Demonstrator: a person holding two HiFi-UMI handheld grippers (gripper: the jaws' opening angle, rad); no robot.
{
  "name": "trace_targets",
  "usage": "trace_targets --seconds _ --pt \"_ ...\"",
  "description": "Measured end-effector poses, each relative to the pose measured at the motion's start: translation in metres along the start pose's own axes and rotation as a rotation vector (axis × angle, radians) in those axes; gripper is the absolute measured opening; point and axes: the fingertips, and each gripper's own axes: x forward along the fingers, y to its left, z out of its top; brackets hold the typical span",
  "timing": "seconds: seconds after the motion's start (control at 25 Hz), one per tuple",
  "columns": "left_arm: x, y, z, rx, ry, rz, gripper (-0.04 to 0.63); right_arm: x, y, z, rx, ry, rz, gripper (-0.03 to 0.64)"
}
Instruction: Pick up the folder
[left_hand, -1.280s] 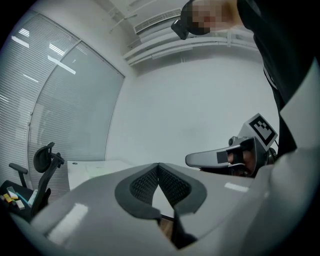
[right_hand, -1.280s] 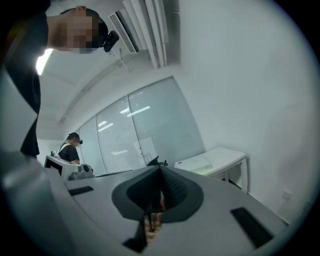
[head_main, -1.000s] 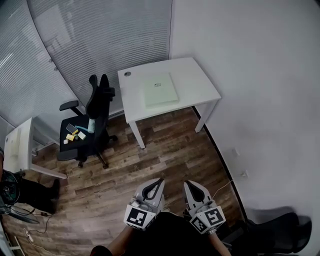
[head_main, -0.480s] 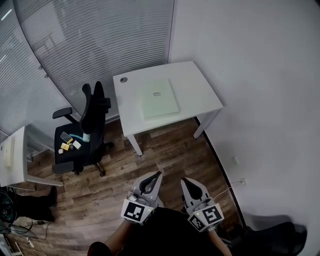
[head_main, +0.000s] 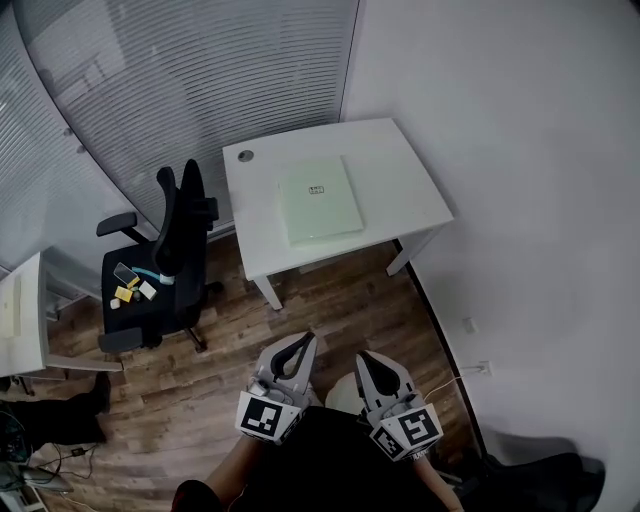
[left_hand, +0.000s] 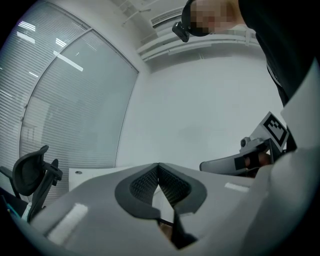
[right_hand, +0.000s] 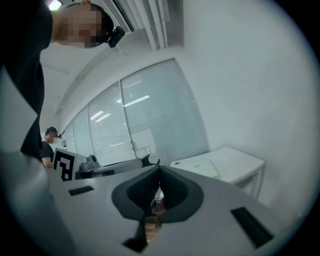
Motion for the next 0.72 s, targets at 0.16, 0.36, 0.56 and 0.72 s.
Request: trace_targets --seconds 0.16,0.36,0.56,0.72 --pt "0.012 0.006 -0.007 -0.013 0.019 -0.001 0.006 0.015 -0.012 -0.001 0.017 0.012 0.003 -0.002" --pt "0.029 0.023 -0.006 -0.011 0.011 0.048 0.006 0.047 -0.031 0.000 0.030 0.037 0.060 -0.002" --pt "0.051 0.054 0.002 0.022 0.003 0.156 0.006 0.090 -0.052 0.020 0.011 0.050 0.149 0.000" --pt "0.076 0.078 0.005 0.032 0.016 0.228 0.006 0.124 -0.071 0.028 0.004 0.076 0.204 -0.002"
